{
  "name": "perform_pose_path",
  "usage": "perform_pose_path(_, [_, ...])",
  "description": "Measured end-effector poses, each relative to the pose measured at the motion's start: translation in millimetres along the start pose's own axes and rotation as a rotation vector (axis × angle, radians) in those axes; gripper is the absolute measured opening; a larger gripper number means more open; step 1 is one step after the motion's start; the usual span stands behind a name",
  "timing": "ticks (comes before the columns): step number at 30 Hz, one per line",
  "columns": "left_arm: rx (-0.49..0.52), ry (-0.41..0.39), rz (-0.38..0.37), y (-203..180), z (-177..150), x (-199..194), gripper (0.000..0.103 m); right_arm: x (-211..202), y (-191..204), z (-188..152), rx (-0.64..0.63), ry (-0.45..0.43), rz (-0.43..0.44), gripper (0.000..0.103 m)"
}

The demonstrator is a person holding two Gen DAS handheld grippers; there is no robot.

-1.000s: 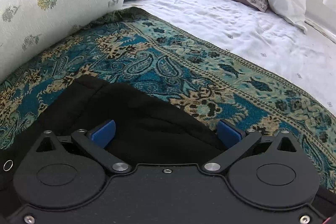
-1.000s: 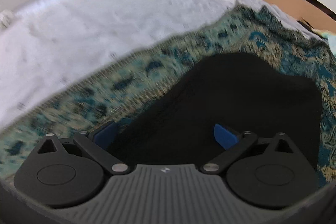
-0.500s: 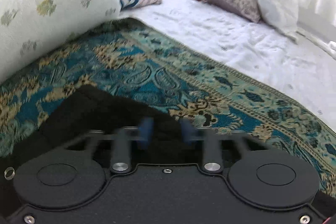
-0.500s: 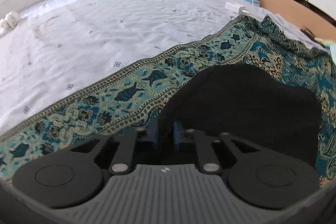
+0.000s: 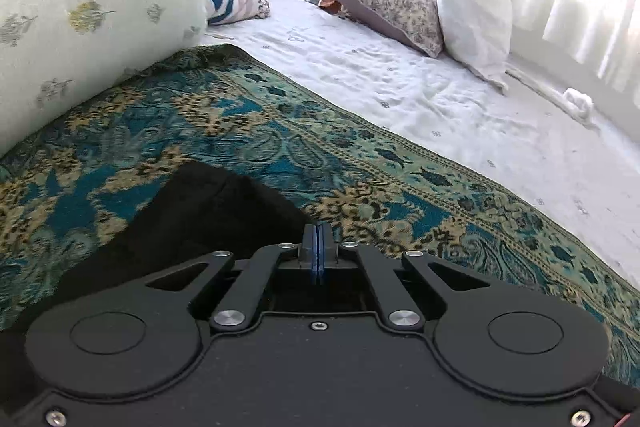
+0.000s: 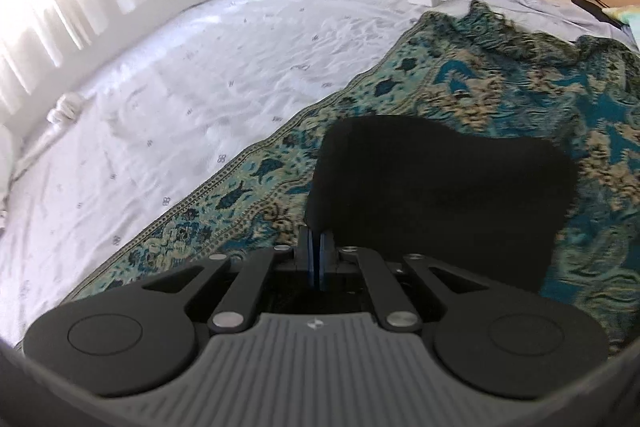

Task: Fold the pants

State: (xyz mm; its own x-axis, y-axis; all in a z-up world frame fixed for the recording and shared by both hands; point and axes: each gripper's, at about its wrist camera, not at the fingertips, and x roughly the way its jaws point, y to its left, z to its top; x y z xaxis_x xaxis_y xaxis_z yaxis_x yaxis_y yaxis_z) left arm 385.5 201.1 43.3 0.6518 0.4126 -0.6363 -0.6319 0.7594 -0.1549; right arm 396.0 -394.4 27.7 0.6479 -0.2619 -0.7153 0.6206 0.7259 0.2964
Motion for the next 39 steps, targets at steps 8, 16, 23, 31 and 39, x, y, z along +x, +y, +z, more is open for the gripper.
perform_pose_path(8, [-0.017,-0.009,-0.094,48.6,-23.2,-62.2,0.001,-57.1,-87.9,-31.4,0.047,0.017,0.058,0.005])
perform_pose_path(16, [-0.005,-0.047,-0.16,97.4,-51.5,-133.4,0.001,-117.8,-156.3,-61.7,0.002,-0.083,-0.005,0.002])
perform_pose_path(23, [0.001,-0.023,-0.159,131.3,-77.8,-166.7,0.001,-143.3,-198.8,-75.6,0.009,-0.066,0.171,0.016])
perform_pose_path(31, [0.012,-0.025,-0.139,126.7,-79.8,-166.2,0.001,-111.1,-161.9,-71.1,-0.166,-0.095,0.099,0.07])
perform_pose_path(39, [0.018,-0.014,-0.105,121.9,-77.2,-151.6,0.001,-30.7,-104.3,-56.8,-0.359,-0.056,-0.069,0.076])
